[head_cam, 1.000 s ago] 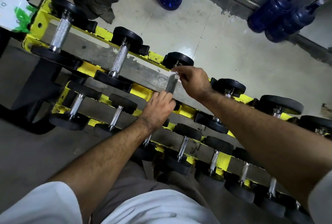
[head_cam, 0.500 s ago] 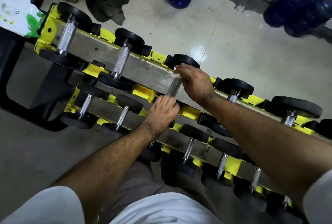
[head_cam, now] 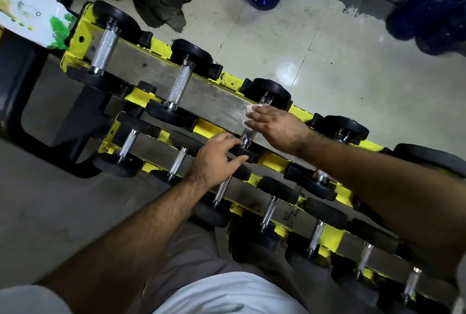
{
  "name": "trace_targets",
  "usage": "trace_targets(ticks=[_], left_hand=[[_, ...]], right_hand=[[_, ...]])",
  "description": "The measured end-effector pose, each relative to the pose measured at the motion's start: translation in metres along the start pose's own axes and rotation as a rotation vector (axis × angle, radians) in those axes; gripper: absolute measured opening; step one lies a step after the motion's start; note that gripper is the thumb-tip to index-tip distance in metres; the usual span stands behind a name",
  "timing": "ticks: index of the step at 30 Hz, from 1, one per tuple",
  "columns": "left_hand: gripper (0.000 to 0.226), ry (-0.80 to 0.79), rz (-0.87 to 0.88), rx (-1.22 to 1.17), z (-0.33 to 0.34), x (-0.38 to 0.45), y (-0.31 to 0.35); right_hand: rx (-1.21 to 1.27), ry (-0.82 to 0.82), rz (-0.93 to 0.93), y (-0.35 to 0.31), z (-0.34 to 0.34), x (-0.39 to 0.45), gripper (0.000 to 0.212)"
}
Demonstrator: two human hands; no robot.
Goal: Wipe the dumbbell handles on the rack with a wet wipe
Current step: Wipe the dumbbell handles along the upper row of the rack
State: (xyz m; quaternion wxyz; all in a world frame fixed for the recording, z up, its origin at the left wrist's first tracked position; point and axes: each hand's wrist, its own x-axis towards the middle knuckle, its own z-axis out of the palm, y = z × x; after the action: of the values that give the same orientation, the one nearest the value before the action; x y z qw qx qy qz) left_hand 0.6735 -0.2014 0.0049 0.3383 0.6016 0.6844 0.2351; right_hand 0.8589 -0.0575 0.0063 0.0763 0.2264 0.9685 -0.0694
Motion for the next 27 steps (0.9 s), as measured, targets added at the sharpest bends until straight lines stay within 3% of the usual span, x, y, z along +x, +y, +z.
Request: trace_targets(ticks=[5,9,13,17,21,25,27], left_hand=[[0.032,-0.037,-0.082,-0.089,-0.012,0.007,0.002],[0.033,-0.061,-0.111,-0.129,-0.014,0.011,0.002],[0.034,-0.053,-0.103,-0.13,-0.012,0.008,-0.001],[0.035,-0.06,-0.07,-0.131,-0.014,0.008,-0.004],[0.037,-0.098,-0.115,-0.202,-0.014,0.011,-0.018],[0.04,-0.114,-0.169,-0.256,-0.014,0.014,-0.022],[0.04,-0.101,-0.175,-0.267,-0.012,0.014,-0.02]], right_hand=[[-0.016,-0.097,0.176,-0.011,-0.01,0.006,0.057],[-0.004,-0.14,0.084,-0.02,-0.011,0.002,0.055],[-0.034,-0.101,0.286,-0.02,-0.018,0.019,0.054],[0.017,-0.169,0.107,-0.039,-0.017,0.012,0.047],[-0.057,-0.176,0.277,-0.016,-0.026,0.027,0.046],[-0.031,-0.267,0.025,-0.041,-0.015,0.017,0.035],[-0.066,-0.267,0.038,-0.032,-0.022,0.021,0.035]])
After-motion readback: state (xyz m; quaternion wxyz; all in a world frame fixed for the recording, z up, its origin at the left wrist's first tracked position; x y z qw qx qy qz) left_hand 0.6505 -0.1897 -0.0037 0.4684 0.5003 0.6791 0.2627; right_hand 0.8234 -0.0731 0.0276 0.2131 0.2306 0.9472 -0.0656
